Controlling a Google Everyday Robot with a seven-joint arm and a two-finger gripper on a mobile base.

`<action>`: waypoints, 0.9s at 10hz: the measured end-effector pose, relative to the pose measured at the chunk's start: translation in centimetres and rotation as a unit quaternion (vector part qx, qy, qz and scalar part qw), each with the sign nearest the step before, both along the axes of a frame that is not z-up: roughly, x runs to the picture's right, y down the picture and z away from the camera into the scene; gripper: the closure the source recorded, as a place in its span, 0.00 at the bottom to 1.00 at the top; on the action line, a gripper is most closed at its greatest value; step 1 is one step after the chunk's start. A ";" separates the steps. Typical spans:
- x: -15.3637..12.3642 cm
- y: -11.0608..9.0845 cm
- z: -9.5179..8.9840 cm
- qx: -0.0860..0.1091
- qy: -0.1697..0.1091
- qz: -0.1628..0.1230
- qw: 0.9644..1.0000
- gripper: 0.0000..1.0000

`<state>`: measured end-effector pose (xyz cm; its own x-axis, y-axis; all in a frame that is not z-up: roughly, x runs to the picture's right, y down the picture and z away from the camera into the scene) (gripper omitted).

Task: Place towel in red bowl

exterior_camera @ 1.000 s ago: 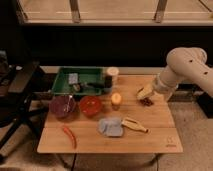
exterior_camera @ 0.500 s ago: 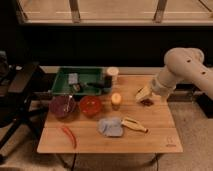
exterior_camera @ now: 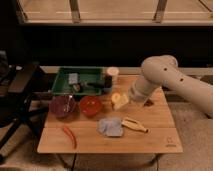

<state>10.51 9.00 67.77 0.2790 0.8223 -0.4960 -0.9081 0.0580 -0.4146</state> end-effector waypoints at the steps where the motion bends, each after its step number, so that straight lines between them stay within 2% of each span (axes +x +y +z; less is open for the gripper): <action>1: -1.5 0.7 0.2 0.009 -0.011 -0.009 1.000 0.20; 3: -4.1 3.0 1.7 0.021 -0.023 -0.026 0.999 0.20; 5: -5.1 4.7 3.5 0.026 -0.021 -0.038 0.999 0.20; 7: -5.3 6.1 5.6 0.013 -0.011 -0.043 0.999 0.20; 9: -5.0 6.2 5.6 0.012 -0.009 -0.041 0.999 0.20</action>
